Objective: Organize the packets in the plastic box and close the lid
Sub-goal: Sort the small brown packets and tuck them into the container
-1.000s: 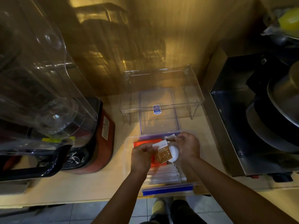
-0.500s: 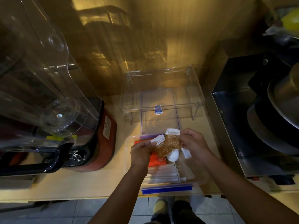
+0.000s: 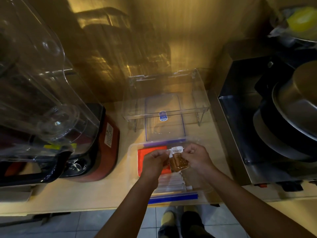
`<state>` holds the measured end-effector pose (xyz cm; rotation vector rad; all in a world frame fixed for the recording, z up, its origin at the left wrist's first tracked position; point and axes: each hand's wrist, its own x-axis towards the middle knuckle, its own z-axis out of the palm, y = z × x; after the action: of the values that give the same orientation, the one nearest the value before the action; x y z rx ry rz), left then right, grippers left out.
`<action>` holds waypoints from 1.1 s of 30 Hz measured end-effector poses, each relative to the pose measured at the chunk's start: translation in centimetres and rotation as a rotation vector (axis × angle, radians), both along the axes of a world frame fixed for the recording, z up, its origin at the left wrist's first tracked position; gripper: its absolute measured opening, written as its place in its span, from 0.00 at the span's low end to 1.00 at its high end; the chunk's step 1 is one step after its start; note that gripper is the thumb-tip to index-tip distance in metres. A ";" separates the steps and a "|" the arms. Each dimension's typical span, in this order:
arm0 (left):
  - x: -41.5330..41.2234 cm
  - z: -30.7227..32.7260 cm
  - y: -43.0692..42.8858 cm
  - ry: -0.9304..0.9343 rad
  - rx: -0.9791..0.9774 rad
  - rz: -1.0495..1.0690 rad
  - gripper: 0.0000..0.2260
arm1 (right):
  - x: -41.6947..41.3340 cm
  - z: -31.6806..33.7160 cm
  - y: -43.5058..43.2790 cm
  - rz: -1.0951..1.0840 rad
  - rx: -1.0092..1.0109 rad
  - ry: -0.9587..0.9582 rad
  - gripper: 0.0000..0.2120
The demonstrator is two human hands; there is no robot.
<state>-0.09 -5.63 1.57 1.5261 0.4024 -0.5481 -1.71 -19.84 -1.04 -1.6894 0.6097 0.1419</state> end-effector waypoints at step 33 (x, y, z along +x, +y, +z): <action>-3.1 -3.7 -4.6 -0.337 0.632 -0.661 0.09 | -0.2 0.4 -3.4 1.212 -1.075 -0.040 0.11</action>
<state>-3.18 -10.26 -2.16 2.3400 -0.2398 -0.6883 -1.96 -23.25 -0.65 -2.8993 -0.6006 0.7274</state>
